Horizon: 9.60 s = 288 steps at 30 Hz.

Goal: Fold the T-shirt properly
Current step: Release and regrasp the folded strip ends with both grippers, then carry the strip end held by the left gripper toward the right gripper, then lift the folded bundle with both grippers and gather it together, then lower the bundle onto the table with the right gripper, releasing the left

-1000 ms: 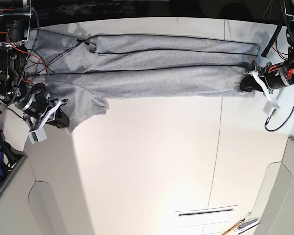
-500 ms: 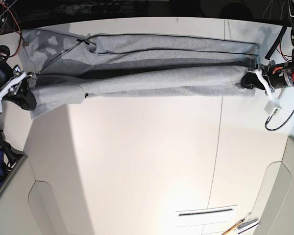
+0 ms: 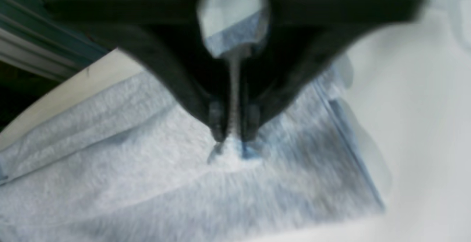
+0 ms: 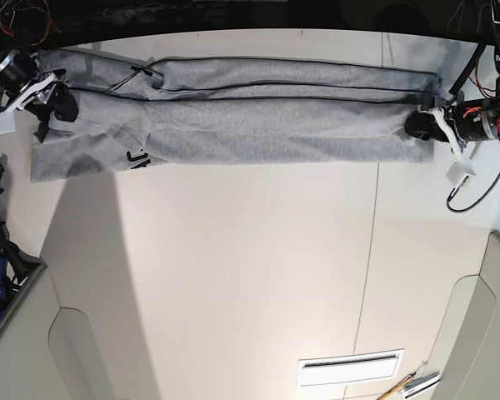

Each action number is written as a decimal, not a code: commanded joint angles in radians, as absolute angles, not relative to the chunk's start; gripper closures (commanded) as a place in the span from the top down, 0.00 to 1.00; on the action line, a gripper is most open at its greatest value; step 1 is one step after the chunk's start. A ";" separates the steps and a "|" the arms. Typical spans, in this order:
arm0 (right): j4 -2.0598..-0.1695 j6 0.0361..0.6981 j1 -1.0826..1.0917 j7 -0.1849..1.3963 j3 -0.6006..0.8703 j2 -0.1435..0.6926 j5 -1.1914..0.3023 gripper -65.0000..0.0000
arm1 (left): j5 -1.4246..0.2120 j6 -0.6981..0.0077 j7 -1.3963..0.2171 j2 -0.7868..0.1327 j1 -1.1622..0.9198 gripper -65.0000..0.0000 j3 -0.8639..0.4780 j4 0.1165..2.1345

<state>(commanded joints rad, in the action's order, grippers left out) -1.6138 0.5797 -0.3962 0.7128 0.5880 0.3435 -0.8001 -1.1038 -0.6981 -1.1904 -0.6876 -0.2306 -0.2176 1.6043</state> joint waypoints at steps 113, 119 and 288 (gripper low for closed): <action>-1.531 0.588 -0.259 0.766 0.793 0.330 -0.937 0.08 | -0.609 -0.662 -0.850 -0.190 -0.348 0.28 0.072 2.033; -1.531 0.588 -0.279 0.817 0.788 0.330 -0.940 0.59 | -0.610 -0.662 -0.677 -0.190 -0.349 0.52 0.176 1.934; -1.523 0.576 0.207 0.694 -0.419 -0.152 -0.498 0.00 | -1.458 -0.698 -1.314 -0.160 -0.449 0.52 -0.719 1.825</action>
<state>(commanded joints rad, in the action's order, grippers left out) -1.5230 0.5762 0.2073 0.6937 -0.4194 -0.1516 -0.4980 -1.4578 -0.6981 -1.3140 -0.1604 -0.4492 -0.7189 1.8252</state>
